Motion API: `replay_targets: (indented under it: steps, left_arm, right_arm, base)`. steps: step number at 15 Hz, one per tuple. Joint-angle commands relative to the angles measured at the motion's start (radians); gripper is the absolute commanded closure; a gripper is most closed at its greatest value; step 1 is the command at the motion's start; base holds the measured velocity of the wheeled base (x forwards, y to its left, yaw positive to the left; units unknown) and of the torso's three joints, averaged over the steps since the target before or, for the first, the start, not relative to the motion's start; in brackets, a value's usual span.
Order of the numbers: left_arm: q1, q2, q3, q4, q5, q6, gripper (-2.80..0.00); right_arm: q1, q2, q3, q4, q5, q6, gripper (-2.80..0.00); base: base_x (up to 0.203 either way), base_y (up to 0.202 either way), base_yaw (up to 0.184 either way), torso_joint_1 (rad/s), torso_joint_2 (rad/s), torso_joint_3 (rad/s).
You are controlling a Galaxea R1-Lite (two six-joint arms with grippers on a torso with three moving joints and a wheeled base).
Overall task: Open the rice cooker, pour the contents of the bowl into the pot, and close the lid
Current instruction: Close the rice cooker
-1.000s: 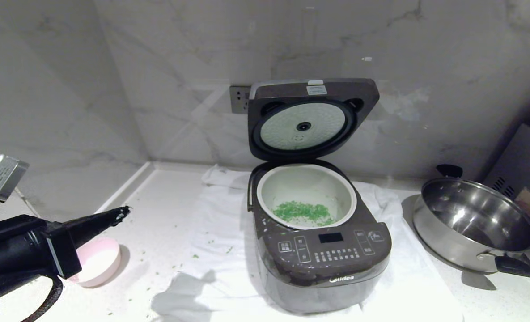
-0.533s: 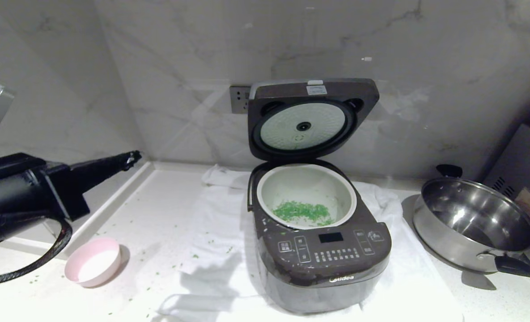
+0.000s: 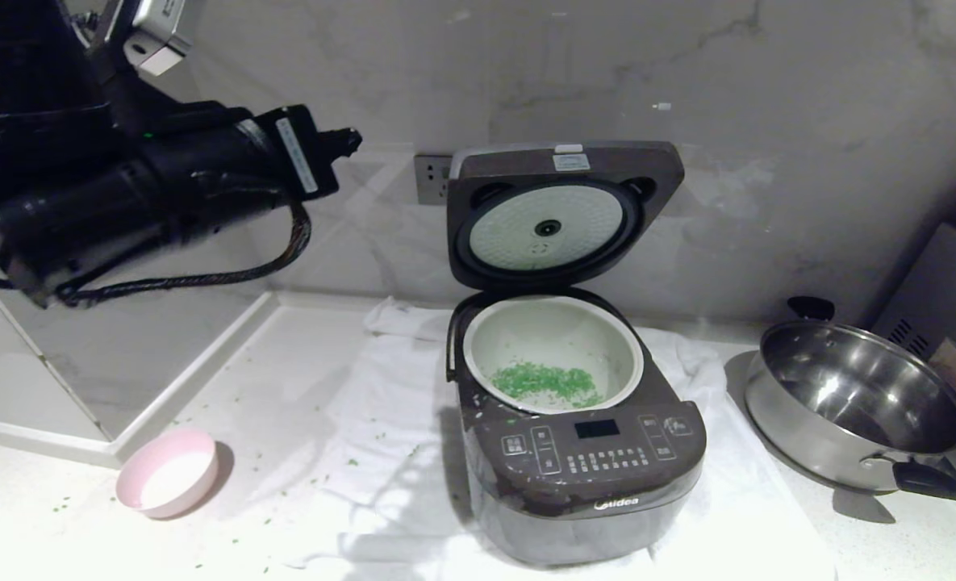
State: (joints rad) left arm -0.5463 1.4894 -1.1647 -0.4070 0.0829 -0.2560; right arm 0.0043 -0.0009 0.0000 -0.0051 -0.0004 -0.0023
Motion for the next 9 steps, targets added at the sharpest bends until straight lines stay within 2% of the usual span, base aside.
replay_targets:
  steps: [1, 3, 5, 9]
  left_arm:
    - [-0.036, 0.194, -0.186, 0.002, 0.091, -0.004, 0.0]
    - [-0.071, 0.299, -0.331, 0.023, 0.207, -0.008, 0.0]
    - [-0.125, 0.38, -0.427, 0.038, 0.308, -0.026, 0.0]
    - [-0.193, 0.486, -0.53, 0.043, 0.412, -0.035, 0.0]
  right_arm:
    - [0.0, 0.0, 0.002, 0.001, 0.0, -0.001, 0.0]
    - [0.0, -0.001, 0.002, -0.001, 0.0, -0.001, 0.0]
    - [0.0, -0.001, 0.002, -0.001, 0.0, -0.001, 0.0]
    - [0.0, 0.0, 0.002, 0.0, 0.0, -0.001, 0.0]
  base:
    - [0.0, 0.0, 0.0, 0.0, 0.0, 0.0]
    - [0.0, 0.0, 0.0, 0.0, 0.0, 0.0]
    - [0.0, 0.0, 0.0, 0.0, 0.0, 0.0]
    - [0.0, 0.0, 0.0, 0.0, 0.0, 0.0]
